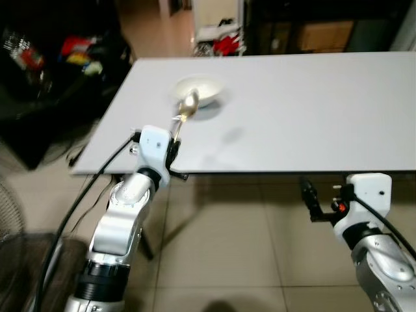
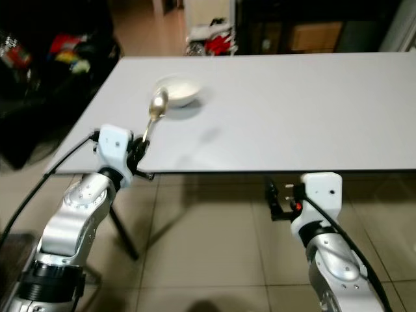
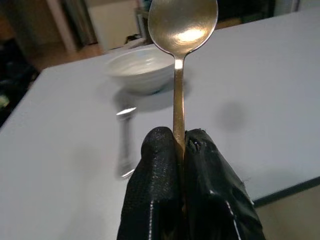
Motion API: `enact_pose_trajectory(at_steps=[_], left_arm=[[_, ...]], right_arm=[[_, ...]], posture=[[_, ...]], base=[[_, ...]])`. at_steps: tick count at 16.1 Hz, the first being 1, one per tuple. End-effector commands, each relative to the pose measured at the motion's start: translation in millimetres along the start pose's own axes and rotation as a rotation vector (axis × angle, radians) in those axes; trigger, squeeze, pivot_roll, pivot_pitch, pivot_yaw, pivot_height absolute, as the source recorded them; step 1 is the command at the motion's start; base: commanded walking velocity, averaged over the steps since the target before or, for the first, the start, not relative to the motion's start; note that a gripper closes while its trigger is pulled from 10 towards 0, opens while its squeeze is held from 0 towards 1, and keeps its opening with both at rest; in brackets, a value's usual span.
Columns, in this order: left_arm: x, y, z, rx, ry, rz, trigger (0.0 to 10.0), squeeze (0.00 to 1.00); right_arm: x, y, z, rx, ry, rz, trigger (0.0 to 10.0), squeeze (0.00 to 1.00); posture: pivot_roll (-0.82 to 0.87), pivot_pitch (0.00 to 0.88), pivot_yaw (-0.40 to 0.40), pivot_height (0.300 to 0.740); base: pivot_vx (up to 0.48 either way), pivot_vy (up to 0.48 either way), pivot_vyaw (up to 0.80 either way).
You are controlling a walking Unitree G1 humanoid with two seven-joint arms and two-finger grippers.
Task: Setting the table
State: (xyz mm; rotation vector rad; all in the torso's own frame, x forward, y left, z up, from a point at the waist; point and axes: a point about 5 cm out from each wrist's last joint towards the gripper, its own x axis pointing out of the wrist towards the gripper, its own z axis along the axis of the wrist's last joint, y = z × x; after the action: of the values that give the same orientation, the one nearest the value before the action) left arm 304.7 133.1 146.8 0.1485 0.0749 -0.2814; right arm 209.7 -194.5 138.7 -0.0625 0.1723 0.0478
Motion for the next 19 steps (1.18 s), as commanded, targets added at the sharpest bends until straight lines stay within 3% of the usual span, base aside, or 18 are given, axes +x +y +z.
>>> enact_pose_trajectory(at_steps=[1, 7, 10, 14, 16, 19], left_arm=[[-1.0, 10.2, 3, 0.008, 0.0, 0.048, 10.0, 0.0], [7.9, 9.8, 13, -0.008, -0.038, 0.014, 10.0, 0.0], [8.2, 6.7, 13, -0.043, -0.034, -0.005, 10.0, 0.0], [5.1, 7.6, 9, -0.039, -0.021, -0.002, 10.0, 0.0], [3.7, 9.0, 8, -0.042, -0.02, 0.004, 10.0, 0.0], [3.0, 7.8, 8, -0.039, -0.019, 0.0, 10.0, 0.0]], right_arm=[[0.4, 5.4, 1, 0.019, -0.006, 0.02, 10.0, 0.0], [-7.8, 3.0, -3, 0.064, -0.005, -0.064, 10.0, 0.0], [-8.3, 0.5, -4, 0.087, -0.005, -0.118, 10.0, 0.0], [-3.7, -2.7, -2, 0.003, 0.001, -0.104, 10.0, 0.0], [-2.4, -3.9, -2, 0.006, -0.003, -0.103, 10.0, 0.0], [-2.4, -2.8, -1, 0.024, -0.005, -0.092, 10.0, 0.0]], posture=[[-0.06, 0.0, 0.059, 0.74], [-0.08, 0.0, 0.093, 0.74], [-0.08, 0.0, 0.084, 0.74], [-0.07, 0.0, 0.064, 0.74], [-0.06, 0.0, 0.056, 0.74], [-0.06, 0.0, 0.052, 0.74]], base=[[0.0, 0.0, 0.0], [0.0, 0.0, 0.0], [0.284, 0.0, 0.0], [0.386, 0.0, 0.2], [0.428, 0.0, 0.8], [0.425, 0.0, 0.0]])
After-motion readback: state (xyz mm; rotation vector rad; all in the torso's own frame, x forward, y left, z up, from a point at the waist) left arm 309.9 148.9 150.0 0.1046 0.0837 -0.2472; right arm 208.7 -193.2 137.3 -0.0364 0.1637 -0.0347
